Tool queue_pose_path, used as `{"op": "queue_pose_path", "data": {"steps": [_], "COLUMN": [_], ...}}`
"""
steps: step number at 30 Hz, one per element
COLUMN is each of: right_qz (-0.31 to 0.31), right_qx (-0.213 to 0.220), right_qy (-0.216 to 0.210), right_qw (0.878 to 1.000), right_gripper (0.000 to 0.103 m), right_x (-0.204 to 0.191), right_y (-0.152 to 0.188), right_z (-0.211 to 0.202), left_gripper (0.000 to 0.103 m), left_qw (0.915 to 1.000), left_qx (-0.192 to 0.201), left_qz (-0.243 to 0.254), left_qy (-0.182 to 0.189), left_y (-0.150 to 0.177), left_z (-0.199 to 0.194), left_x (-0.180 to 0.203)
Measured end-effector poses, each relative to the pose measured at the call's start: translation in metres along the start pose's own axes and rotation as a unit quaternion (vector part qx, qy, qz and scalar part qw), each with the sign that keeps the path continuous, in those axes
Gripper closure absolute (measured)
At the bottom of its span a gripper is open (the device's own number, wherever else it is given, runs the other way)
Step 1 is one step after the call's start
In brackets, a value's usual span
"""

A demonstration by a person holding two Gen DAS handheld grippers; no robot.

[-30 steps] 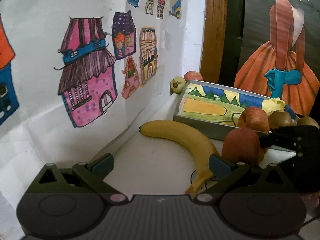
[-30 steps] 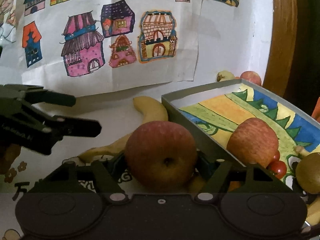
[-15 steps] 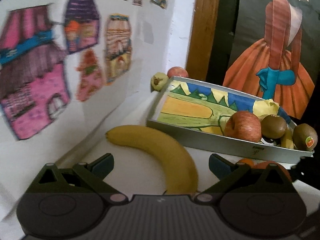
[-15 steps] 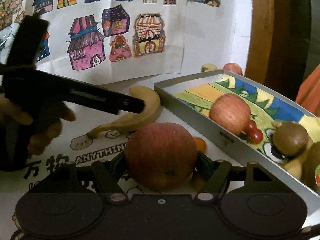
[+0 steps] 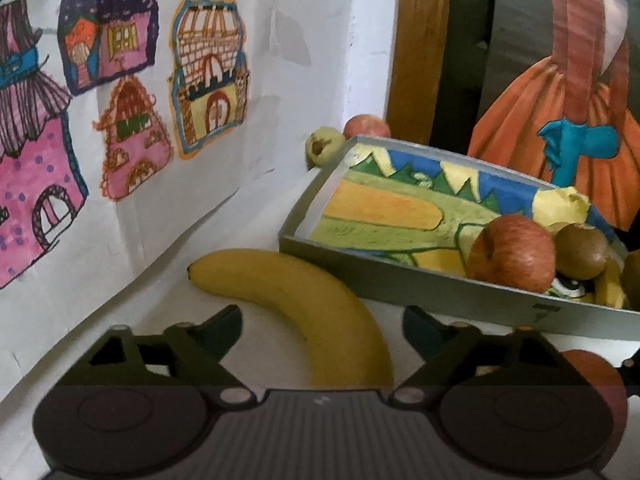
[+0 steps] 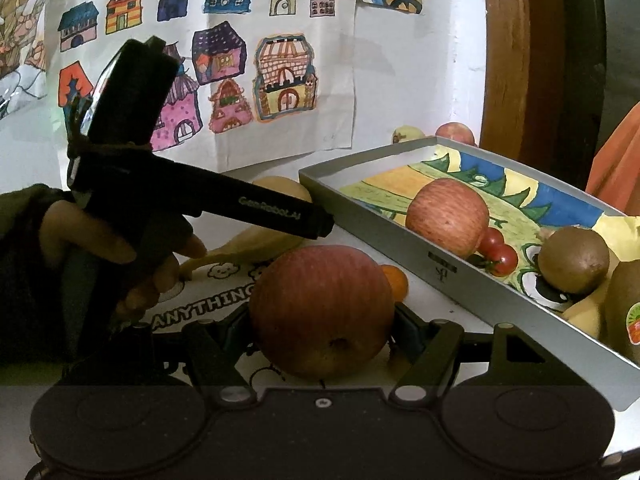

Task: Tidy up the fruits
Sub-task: 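Close the right tool on the red apple while the left tool straddles the yellow banana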

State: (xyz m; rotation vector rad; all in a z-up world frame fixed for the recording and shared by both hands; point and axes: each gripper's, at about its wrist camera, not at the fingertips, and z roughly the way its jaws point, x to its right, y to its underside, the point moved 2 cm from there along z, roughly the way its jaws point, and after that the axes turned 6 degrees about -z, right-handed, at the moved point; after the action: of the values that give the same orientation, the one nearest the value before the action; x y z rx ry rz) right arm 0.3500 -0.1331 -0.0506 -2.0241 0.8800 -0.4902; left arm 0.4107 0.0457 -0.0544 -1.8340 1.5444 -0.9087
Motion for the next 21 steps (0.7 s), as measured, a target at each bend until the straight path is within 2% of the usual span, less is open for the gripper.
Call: {"op": "queue_pose_path", "data": {"steps": [8,13,18,21], "right_qz": [0.001,0.000,-0.001,-0.002], "right_qx": [0.002,0.001,-0.003,-0.005], "right_qy": [0.000,0.000,0.002,0.000], "right_qw": [1.000,1.000,1.000,1.000], "right_gripper": [0.029,0.029,0.029,0.029], "right_x": [-0.001,-0.001,-0.002,-0.003], "right_y": [0.000,0.000,0.000,0.000], "right_z": [0.001,0.001,-0.001,-0.003], "left_gripper": [0.043,0.049,0.060,0.062], "left_qw": [0.9999,0.9999,0.9996,0.9994], "left_qx": [-0.005,-0.007,-0.012,-0.015], "left_qz": [0.004,-0.001,0.001,0.006], "left_qy": [0.010,0.013,0.026,0.031], "left_y": [0.000,0.002,0.010,0.016], "left_z": [0.003,-0.002,-0.016,-0.025], "left_x": [0.002,0.001,-0.004,-0.005]}}
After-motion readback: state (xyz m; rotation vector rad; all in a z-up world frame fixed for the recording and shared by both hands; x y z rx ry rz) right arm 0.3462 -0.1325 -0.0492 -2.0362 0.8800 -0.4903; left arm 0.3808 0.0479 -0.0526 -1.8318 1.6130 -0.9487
